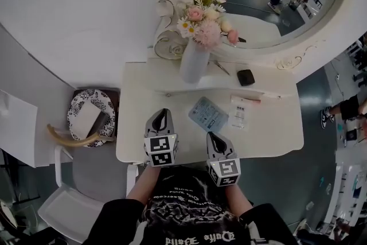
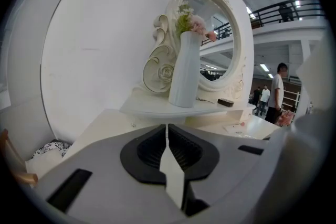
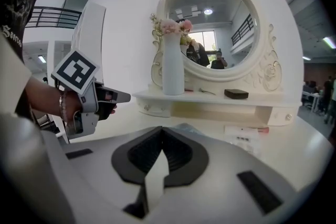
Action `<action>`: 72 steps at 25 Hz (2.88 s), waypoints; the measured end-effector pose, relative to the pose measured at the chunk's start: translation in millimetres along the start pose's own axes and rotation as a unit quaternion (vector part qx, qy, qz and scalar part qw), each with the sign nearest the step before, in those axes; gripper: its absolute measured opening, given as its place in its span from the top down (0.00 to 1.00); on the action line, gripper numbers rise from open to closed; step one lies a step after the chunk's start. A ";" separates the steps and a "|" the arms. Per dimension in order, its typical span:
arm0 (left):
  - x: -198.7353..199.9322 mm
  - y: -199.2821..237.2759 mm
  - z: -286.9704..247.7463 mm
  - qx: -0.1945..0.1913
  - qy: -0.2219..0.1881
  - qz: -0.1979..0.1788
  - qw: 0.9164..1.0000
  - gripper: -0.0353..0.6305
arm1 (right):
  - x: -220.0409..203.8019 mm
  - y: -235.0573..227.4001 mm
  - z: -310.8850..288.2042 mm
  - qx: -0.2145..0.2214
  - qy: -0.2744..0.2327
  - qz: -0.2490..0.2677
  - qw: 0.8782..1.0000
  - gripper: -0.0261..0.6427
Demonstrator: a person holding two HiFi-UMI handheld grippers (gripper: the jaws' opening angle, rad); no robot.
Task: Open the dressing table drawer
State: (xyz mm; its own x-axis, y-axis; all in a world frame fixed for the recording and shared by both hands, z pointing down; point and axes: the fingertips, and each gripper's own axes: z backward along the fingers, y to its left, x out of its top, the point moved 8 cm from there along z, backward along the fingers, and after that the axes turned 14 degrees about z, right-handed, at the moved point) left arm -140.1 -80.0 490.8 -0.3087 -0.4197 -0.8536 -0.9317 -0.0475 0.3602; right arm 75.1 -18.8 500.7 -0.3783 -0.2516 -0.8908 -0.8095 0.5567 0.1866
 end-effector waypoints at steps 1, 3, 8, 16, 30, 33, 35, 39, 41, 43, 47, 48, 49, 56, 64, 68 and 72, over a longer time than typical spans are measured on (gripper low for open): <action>0.0 -1.2 -4.6 0.005 0.000 0.000 1.000 0.91 | -0.6 -4.1 -2.3 0.004 0.001 0.000 1.000 0.95; 0.3 -2.7 -12.8 0.017 -0.002 0.002 1.000 0.91 | -2.7 -12.4 -5.5 0.009 0.003 -0.002 1.000 0.94; 0.3 -1.0 -29.7 0.047 -0.002 0.008 0.999 0.87 | -10.0 -30.6 -10.7 0.017 0.008 -0.013 1.000 0.95; -6.5 3.6 -52.5 0.074 0.015 0.018 0.997 0.71 | -20.8 -46.2 -16.3 0.034 0.022 -0.018 0.999 0.95; -11.6 9.5 -84.9 0.109 0.036 0.024 0.993 0.70 | -35.1 -62.2 -21.2 0.045 0.043 -0.029 0.998 0.94; -13.9 9.2 -88.5 0.111 0.042 0.021 0.993 0.70 | -36.1 -64.3 -23.2 0.049 0.046 -0.026 0.997 0.94; -15.9 9.4 -91.3 0.115 0.045 0.022 0.992 0.70 | -36.9 -65.7 -24.7 0.051 0.048 -0.025 0.997 0.94; -16.8 10.9 -95.0 0.120 0.045 0.027 0.991 0.70 | -37.6 -66.8 -27.6 0.057 0.050 -0.021 0.997 0.94; -15.9 11.5 -97.2 0.121 0.046 0.026 0.991 0.70 | -37.9 -67.7 -28.9 0.059 0.051 -0.019 0.997 0.94; -15.2 12.8 -99.1 0.121 0.048 0.024 0.991 0.70 | -38.3 -68.5 -30.0 0.060 0.052 -0.018 0.997 0.94; -14.8 16.0 -101.8 0.121 0.055 0.022 0.991 0.71 | -39.5 -69.8 -30.6 0.060 0.053 -0.020 0.997 0.94; -14.4 15.8 -101.9 0.119 0.056 0.021 0.991 0.71 | -39.9 -70.1 -30.4 0.060 0.053 -0.022 0.997 0.94; -14.1 15.3 -101.9 0.117 0.058 0.018 0.991 0.72 | -40.1 -70.1 -30.0 0.059 0.054 -0.023 0.997 0.94; -10.5 13.6 -102.7 0.107 0.067 0.036 0.991 0.79 | -37.9 -68.2 -30.6 0.060 0.052 -0.022 0.997 0.94; -11.8 14.1 -101.7 0.097 0.083 0.027 0.991 0.79 | -34.0 -64.3 -32.5 0.063 0.047 -0.016 0.997 0.94; -12.3 13.3 -99.9 0.100 0.084 0.023 0.991 0.79 | -34.0 -62.0 -30.2 0.062 0.046 -0.016 0.997 0.94; -14.2 12.9 -97.0 0.098 0.088 0.020 0.991 0.79 | -35.7 -61.9 -26.6 0.058 0.045 -0.020 0.997 0.95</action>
State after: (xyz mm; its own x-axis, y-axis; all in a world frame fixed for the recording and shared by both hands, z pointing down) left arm -129.1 -162.6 544.0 -0.3238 -0.5700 -0.7552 -0.9441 0.1426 0.2972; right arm 126.7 -65.4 531.9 -0.3895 -0.3420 -0.8552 -0.7693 0.6314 0.0978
